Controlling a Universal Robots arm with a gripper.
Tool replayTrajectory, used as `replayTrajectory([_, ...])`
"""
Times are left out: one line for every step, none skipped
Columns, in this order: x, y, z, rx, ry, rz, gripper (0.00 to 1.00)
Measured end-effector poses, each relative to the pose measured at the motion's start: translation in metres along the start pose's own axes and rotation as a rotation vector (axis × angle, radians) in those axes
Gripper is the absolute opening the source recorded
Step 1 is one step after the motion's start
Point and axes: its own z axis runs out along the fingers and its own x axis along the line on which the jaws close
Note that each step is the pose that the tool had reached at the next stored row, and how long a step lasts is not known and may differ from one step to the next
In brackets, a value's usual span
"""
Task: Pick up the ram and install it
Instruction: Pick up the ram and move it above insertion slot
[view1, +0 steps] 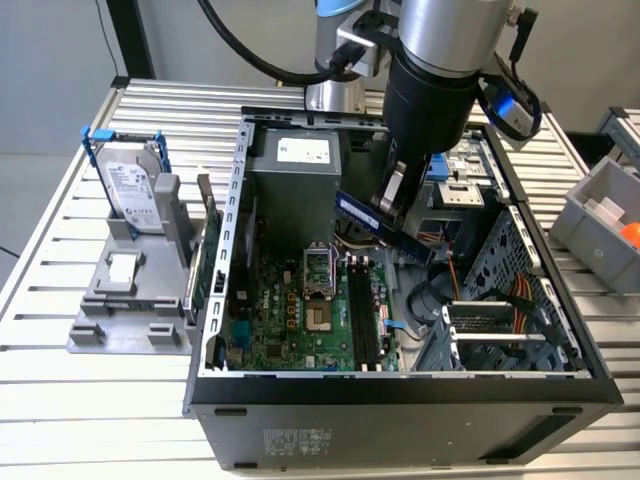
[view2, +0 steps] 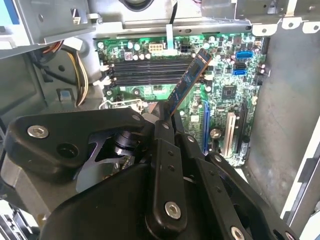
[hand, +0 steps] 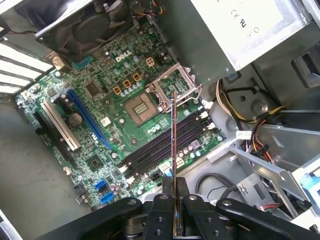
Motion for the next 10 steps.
replayTrajectory([0.0, 0.0, 0.0, 0.0004, 0.0, 0.01, 0.0])
replayTrajectory([0.0, 0.0, 0.0001, 0.0008, -0.0002, 0.021, 0.0])
replayTrajectory([0.0, 0.0, 0.0002, 0.0011, -0.0004, 0.033, 0.0])
replayTrajectory([0.0001, 0.0, 0.0003, 0.0014, -0.0005, 0.043, 0.0])
replayTrajectory([0.0001, 0.0, 0.0003, 0.0018, -0.0006, 0.052, 0.0])
replayTrajectory([0.0001, 0.0, 0.0003, 0.002, -0.0006, 0.058, 0.0])
replayTrajectory([0.0001, 0.0, 0.0004, 0.002, -0.0007, 0.061, 0.0])
replayTrajectory([0.0001, 0.0, 0.0003, 0.0021, -0.0007, 0.061, 0.0])
replayTrajectory([0.0, 0.0, 0.0003, 0.0021, -0.0007, 0.061, 0.0])
replayTrajectory([0.0001, 0.0, 0.0003, 0.0022, -0.0007, 0.061, 0.0])
